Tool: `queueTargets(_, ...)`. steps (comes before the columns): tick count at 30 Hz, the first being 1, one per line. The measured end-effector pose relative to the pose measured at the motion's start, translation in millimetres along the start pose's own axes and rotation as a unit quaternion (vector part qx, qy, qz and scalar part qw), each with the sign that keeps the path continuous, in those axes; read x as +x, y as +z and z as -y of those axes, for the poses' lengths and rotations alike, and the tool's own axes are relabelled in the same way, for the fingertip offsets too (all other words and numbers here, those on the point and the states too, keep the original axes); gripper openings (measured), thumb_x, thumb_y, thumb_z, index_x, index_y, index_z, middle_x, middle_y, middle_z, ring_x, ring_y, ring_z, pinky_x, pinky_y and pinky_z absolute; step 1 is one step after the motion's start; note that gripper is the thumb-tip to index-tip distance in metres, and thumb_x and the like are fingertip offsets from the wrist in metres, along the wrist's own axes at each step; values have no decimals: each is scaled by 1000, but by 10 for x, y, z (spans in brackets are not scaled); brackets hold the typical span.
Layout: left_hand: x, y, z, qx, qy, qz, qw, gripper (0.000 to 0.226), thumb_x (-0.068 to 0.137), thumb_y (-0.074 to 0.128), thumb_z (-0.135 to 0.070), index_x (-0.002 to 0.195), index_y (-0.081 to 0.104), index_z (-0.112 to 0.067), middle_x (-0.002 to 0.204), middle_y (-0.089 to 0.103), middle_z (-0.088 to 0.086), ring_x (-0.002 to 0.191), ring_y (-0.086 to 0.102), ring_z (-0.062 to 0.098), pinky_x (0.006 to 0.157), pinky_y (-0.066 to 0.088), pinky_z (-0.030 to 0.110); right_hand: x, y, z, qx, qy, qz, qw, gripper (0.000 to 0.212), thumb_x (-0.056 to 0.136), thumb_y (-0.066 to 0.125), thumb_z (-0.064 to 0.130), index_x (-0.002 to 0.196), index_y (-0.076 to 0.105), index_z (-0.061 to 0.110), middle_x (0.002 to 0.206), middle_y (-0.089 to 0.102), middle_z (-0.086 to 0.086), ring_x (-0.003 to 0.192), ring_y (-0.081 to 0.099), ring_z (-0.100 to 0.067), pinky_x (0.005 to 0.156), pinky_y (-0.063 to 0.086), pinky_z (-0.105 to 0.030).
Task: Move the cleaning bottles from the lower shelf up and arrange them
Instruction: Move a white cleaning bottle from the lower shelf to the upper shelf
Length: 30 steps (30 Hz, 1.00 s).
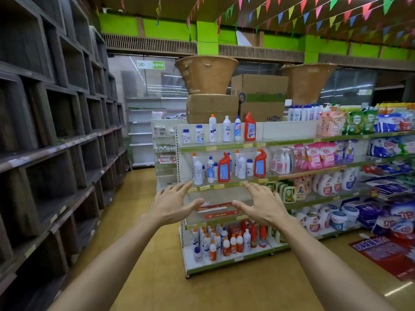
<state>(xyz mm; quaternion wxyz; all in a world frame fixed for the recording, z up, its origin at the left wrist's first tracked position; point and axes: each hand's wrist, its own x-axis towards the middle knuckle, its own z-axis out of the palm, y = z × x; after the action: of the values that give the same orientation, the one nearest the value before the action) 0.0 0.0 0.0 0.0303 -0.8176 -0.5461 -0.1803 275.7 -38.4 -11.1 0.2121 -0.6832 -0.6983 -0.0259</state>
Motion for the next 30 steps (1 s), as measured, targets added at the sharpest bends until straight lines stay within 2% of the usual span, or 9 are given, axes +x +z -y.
queueTargets(15,2154,779,665,-11,19,20,1000,88,88,26,-84,160,16,-34,166,26,-4,150,27,19,120,23,46,2202,874,-402,12,5,14,1000,88,90,39,78,160,19,29,168,23,3,152,23,-21,121,23,-58)
queueTargets(30,4192,1783,974,-40,-36,14,998,83,91,31,-78,159,20,-31,165,30,-4,149,30,18,118,25,43,4282,1779,-1271,36,-39,32,998,85,92,41,75,160,18,29,168,22,3,153,22,-18,122,20,-51)
